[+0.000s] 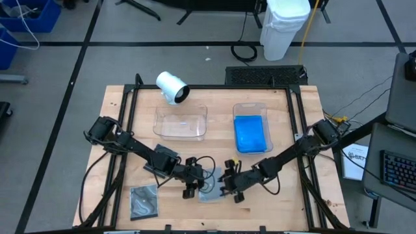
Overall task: Pick & place jewel cases by type
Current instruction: Put the top right black cd case into the left transparent bin
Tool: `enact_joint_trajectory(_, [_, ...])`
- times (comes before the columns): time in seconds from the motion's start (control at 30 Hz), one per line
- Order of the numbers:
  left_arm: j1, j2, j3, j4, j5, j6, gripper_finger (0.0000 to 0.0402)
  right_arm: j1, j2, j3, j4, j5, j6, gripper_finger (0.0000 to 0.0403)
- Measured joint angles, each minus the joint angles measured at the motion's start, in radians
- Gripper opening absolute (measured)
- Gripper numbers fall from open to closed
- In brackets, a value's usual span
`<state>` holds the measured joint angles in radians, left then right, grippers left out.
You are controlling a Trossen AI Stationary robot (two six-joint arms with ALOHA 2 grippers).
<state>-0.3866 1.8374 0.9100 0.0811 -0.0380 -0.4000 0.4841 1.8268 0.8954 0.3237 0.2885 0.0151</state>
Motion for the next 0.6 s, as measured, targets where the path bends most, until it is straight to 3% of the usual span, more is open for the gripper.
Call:
enact_joint_trajectory(0.27, [-0.001, 0.0, 0.001, -0.045, 0.014, -0.018, 0.0191, 0.007, -0.001, 0.026, -0.262, -0.001, 0.161, 0.0171])
enact_joint_trajectory(0.37, [-0.003, -0.013, 0.006, -0.138, 0.058, -0.036, 0.0191, 0.022, -0.003, 0.028, -0.294, 0.003, 0.211, 0.0171])
enact_joint_trajectory(0.6, [-0.043, -0.047, 0.005, -0.326, 0.047, -0.102, 0.0191, 0.022, -0.003, 0.028, -0.286, 0.022, 0.209, 0.0171])
